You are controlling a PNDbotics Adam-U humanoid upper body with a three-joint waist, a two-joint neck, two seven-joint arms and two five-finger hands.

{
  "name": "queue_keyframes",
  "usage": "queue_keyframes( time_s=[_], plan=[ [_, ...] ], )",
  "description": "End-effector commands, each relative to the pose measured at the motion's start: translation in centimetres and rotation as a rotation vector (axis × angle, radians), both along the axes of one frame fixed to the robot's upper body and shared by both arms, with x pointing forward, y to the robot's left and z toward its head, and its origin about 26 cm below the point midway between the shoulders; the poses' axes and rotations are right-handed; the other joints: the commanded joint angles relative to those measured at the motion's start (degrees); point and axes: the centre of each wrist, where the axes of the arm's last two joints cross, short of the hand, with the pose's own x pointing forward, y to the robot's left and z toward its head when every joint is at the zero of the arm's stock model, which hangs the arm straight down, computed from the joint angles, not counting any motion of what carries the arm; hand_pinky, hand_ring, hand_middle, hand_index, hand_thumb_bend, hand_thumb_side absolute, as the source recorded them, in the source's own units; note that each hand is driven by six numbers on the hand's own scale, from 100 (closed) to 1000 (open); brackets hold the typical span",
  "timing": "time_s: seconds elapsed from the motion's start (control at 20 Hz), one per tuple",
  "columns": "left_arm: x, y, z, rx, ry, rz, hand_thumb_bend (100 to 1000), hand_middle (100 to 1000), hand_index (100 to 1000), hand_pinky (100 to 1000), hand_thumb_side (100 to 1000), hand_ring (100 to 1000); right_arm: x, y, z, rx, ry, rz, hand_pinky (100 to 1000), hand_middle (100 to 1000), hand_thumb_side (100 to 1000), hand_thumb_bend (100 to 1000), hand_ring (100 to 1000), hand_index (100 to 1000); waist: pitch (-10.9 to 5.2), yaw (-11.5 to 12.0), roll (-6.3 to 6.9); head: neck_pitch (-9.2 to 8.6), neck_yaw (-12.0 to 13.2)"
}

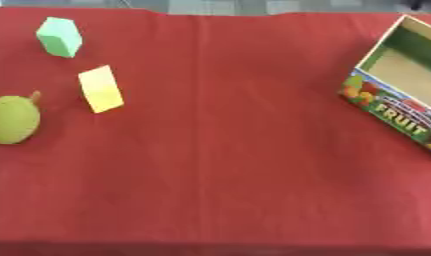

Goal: Pick up the objects with one hand, pass them to the other hand, and then place them into the box on the other side of the table.

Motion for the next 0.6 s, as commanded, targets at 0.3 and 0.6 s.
queue_keyframes(
  time_s=[0.3, 0.6],
  plan=[
    [0.7, -0.8, 2.6, 0.466, 0.127, -0.084, 850, 758, 906, 815, 462, 790, -1.6, -1.6, 2.0, 0.012, -0.064, -0.005, 807, 873, 414, 286, 891, 945, -0.64, -0.17, 0.07, -1.14, 1.38],
    [1.0, -1.8, 2.2, 0.72, 0.334, -0.253, 796, 762, 897, 838, 391, 814, -1.7, -1.3, 2.3, 0.011, -0.08, 0.01, 806, 868, 423, 275, 885, 948, -0.42, -0.14, 0.13, -1.7, 1.86]
  ],
)
